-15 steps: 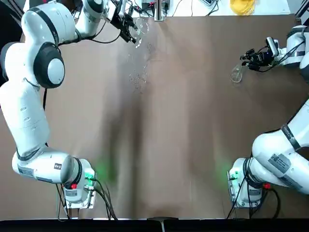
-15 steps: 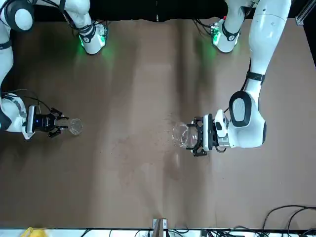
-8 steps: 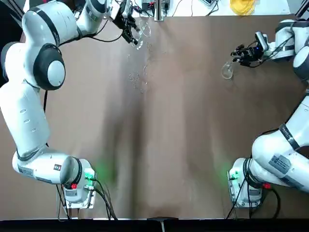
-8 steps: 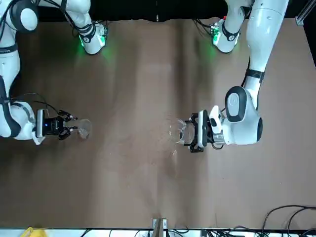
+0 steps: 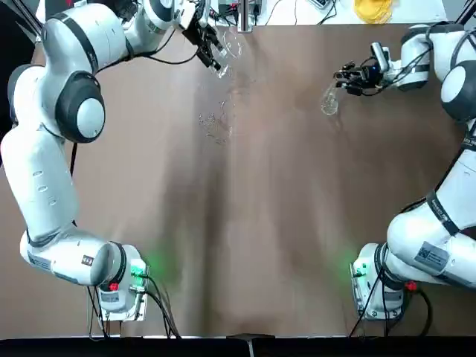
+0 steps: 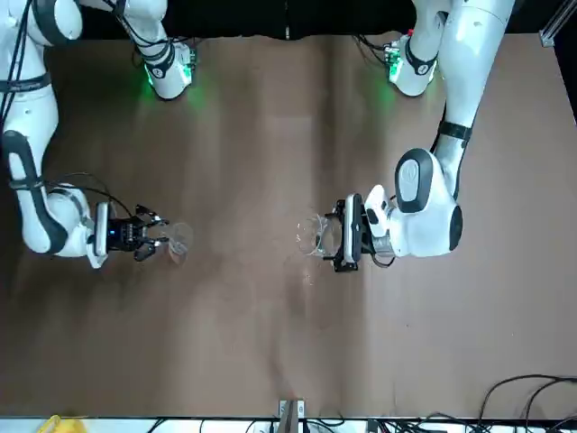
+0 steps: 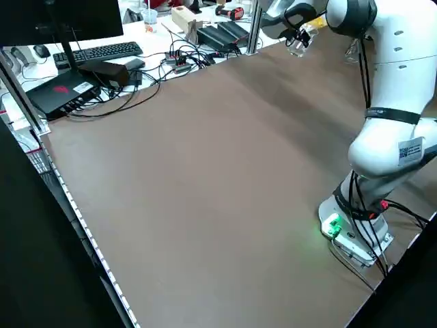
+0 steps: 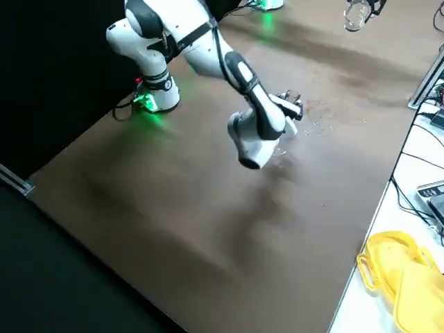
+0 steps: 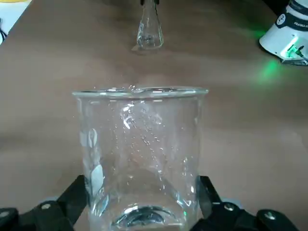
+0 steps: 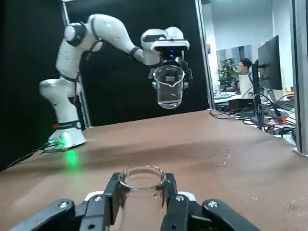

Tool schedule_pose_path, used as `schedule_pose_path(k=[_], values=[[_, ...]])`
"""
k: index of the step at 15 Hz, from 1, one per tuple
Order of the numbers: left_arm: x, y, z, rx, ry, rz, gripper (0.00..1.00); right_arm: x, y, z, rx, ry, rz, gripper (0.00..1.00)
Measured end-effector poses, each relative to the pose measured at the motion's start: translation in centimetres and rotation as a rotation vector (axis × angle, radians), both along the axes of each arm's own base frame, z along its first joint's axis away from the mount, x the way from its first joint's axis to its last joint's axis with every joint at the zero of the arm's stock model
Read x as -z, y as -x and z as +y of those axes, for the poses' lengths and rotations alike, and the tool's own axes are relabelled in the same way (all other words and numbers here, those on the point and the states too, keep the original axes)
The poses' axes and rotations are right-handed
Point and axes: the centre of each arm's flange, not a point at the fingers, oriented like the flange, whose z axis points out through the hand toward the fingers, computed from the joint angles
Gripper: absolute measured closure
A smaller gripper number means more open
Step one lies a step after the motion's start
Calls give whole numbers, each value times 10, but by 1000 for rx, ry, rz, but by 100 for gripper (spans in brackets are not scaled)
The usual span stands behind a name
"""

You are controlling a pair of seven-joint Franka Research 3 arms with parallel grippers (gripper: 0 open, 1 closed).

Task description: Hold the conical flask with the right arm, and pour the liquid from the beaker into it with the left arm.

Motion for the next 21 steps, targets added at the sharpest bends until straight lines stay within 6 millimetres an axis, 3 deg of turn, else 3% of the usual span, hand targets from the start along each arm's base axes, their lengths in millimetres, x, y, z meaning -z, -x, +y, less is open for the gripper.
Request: schedule_pose_path(k=[2, 6, 9, 12, 14, 15, 18, 21], values=[[-7, 5, -10, -13, -6, 20, 4, -7, -2, 34, 15, -1, -2, 60], [-20, 27, -53, -20, -66, 18, 4, -11, -14, 96, 71, 5, -10, 60], [-23, 38, -75, -35, -120, 4, 4, -9, -17, 126, 102, 8, -43, 60], [-23, 45, -88, -36, -147, -13, 4, -1, -11, 148, 128, 15, -51, 60], [-21, 49, -96, -36, -177, -30, 4, 6, -4, 174, 161, 8, -74, 60], [-19, 54, -104, -35, -200, -40, 4, 13, 7, 201, 178, -7, -88, 60], [-16, 62, -119, -26, -201, -55, 4, 18, 19, 227, 184, -15, -85, 60], [-14, 69, -130, -17, -201, -69, 4, 20, 23, 239, 184, -6, -92, 60]])
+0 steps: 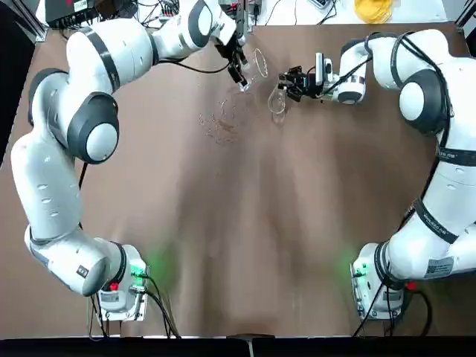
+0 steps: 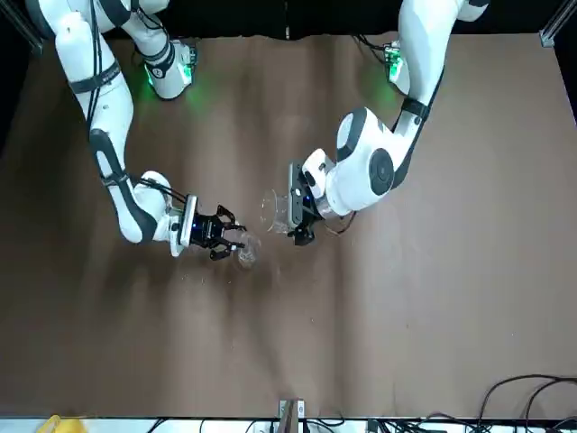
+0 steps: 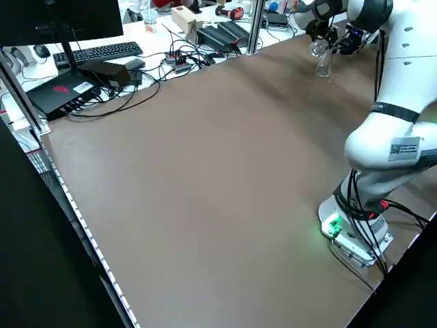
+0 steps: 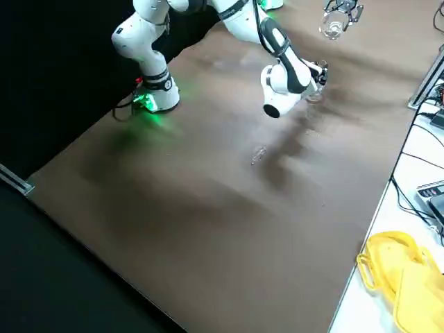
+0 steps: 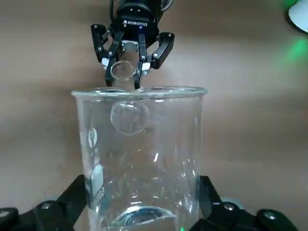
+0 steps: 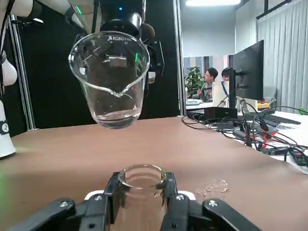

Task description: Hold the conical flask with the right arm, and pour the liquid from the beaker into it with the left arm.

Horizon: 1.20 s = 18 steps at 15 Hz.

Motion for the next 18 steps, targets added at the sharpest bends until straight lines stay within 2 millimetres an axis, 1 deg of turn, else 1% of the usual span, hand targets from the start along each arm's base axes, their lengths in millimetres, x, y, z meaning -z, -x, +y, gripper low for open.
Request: schedule_pose_path(k=[3, 6, 9, 11, 18], values=[[3, 3, -3, 4, -38, -12, 4, 4, 9, 16, 2, -9, -11, 60], [7, 5, -6, -3, -70, -13, 4, 7, 17, 24, -7, -9, -11, 60], [11, 9, -14, 0, -85, -27, 4, 7, 20, 31, -10, -13, -10, 60], [15, 12, -18, -4, -103, -34, 4, 7, 23, 39, -14, -15, -8, 60], [26, 10, -18, -22, -134, -40, 4, 9, 32, 58, -26, -5, 1, 60]])
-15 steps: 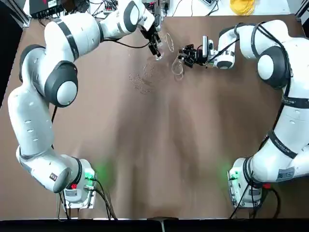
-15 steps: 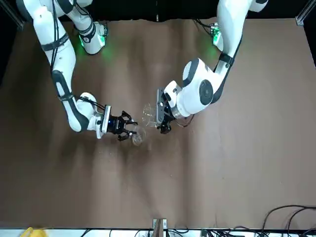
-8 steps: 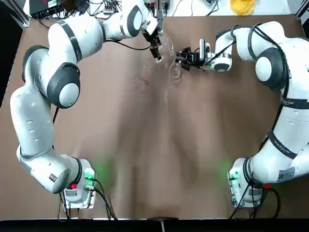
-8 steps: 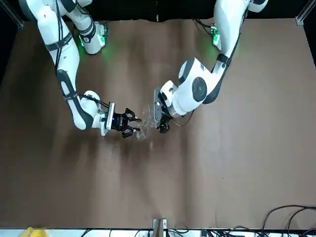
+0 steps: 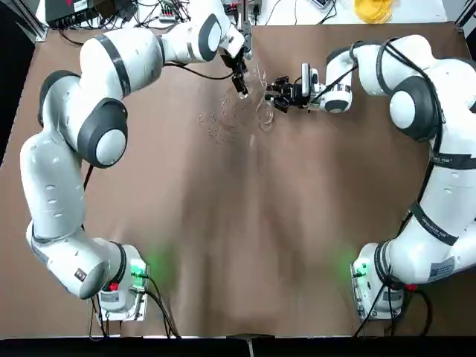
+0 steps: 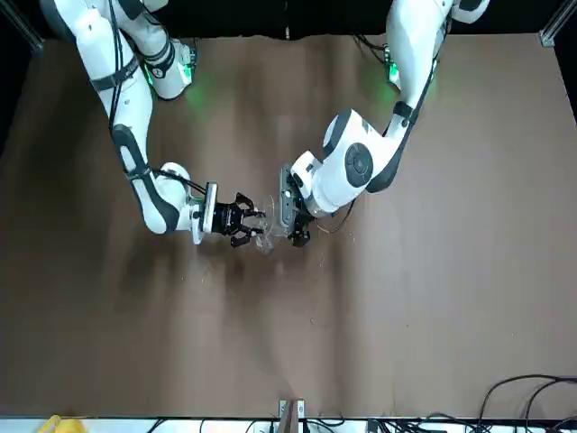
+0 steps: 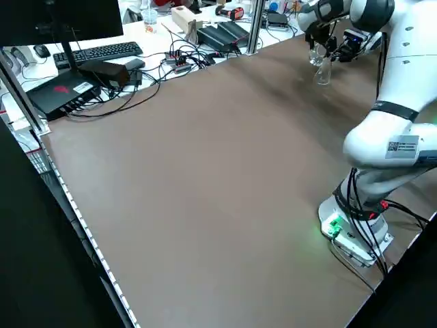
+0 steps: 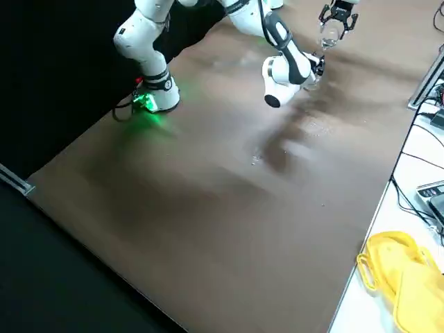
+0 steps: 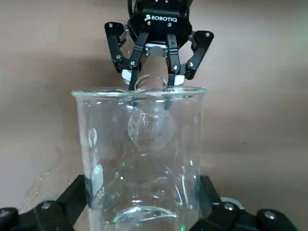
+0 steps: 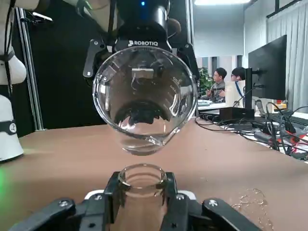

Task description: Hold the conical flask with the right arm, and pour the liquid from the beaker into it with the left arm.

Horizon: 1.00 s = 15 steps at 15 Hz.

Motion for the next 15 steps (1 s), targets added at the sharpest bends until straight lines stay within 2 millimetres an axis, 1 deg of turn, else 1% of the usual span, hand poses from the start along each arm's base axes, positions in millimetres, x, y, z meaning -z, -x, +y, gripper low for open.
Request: schedule_pose_path(k=[4, 10, 15], values=[[1, 4, -5, -6, -8, 3, 4, 0, 3, 8, -2, 1, 4, 60], [4, 11, -12, 41, -82, -49, 4, 1, 3, 7, 0, 2, 4, 60], [6, 15, -13, 61, -103, -30, 4, 1, 4, 7, 1, 5, 5, 60]])
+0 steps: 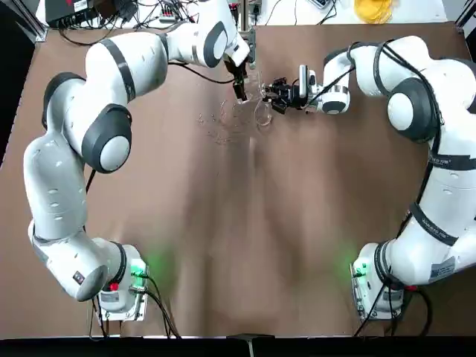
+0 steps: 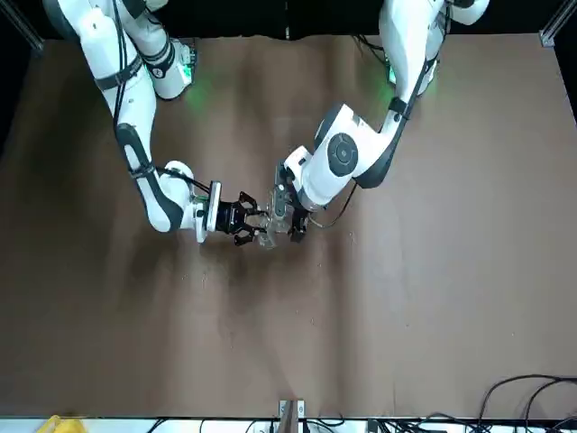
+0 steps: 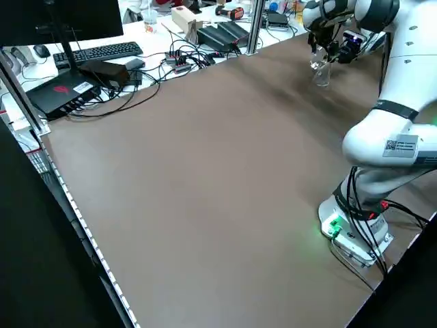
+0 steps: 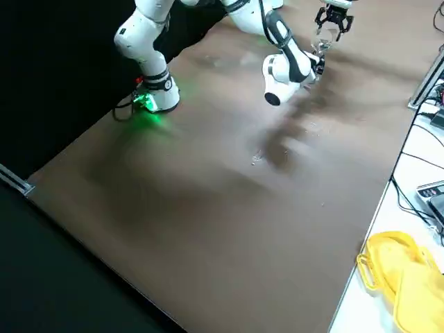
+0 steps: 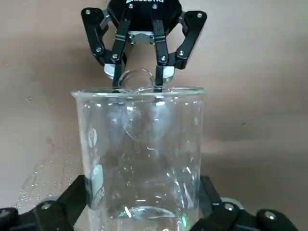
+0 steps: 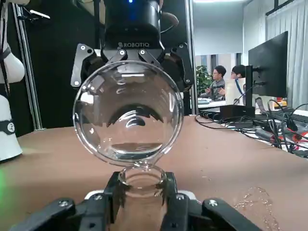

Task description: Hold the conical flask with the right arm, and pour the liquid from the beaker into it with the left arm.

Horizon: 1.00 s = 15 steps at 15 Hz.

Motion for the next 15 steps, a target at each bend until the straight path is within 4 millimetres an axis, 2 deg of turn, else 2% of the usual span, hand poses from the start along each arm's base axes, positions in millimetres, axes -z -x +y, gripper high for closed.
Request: schedule_pose_path(k=[15], values=[[-9, 7, 0, -17, -65, 23, 4, 1, 1, 0, 6, 1, 4, 60]])
